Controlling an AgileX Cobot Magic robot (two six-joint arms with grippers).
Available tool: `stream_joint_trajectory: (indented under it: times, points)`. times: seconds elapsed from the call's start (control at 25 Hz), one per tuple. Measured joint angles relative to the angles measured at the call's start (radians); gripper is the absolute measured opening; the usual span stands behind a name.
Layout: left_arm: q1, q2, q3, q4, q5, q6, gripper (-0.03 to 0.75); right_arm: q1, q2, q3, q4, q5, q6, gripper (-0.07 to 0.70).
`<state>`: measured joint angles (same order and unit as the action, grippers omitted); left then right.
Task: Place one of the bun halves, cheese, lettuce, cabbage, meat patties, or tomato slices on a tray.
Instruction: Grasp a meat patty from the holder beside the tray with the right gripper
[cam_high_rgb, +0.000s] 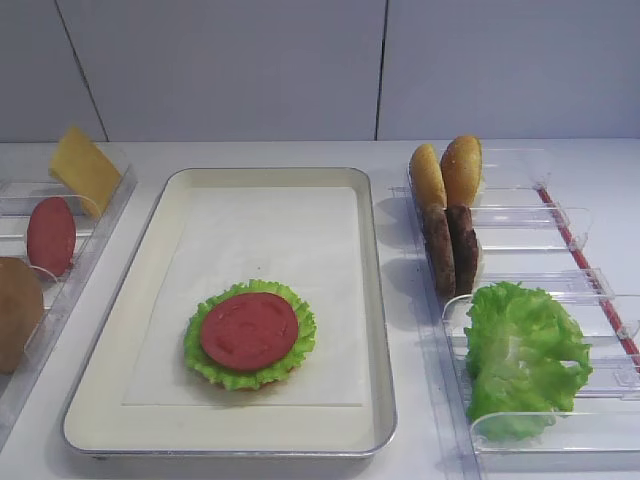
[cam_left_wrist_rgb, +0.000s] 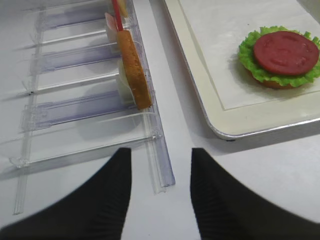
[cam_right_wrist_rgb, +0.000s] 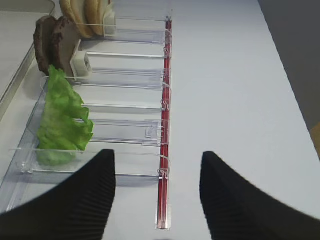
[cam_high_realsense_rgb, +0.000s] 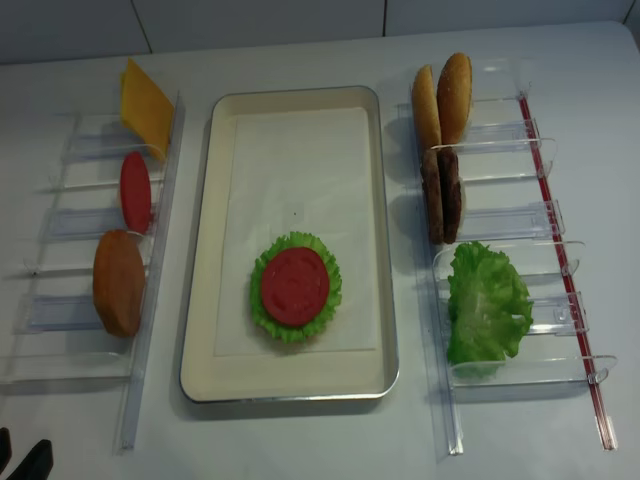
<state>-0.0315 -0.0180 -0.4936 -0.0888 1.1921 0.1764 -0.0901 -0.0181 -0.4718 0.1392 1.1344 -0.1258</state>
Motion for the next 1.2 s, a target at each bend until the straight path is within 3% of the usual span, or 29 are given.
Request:
stream_joint_trajectory:
  times: [0.36,0.52,0.8,0.92,1.2]
  points:
    - [0.000,0.000,0.000,0.000,0.000,0.000,0.264,0.000,0.000,0.000,0.009,-0.002,0.002,0.414]
    - [0.000,0.000,0.000,0.000,0.000,0.000,0.264,0.000,0.036,0.000,0.076,-0.004,0.027,0.414]
    - [0.000,0.000,0.000,0.000,0.000,0.000,0.264,0.000,0.303,-0.081,0.196,0.008,0.090,0.414]
    - [0.000,0.000,0.000,0.000,0.000,0.000,0.264,0.000,0.445,-0.157,0.198,0.008,0.126,0.414]
    - [0.000,0.000,0.000,0.000,0.000,0.000,0.264,0.000,0.839,-0.388,0.212,0.078,0.126,0.414]
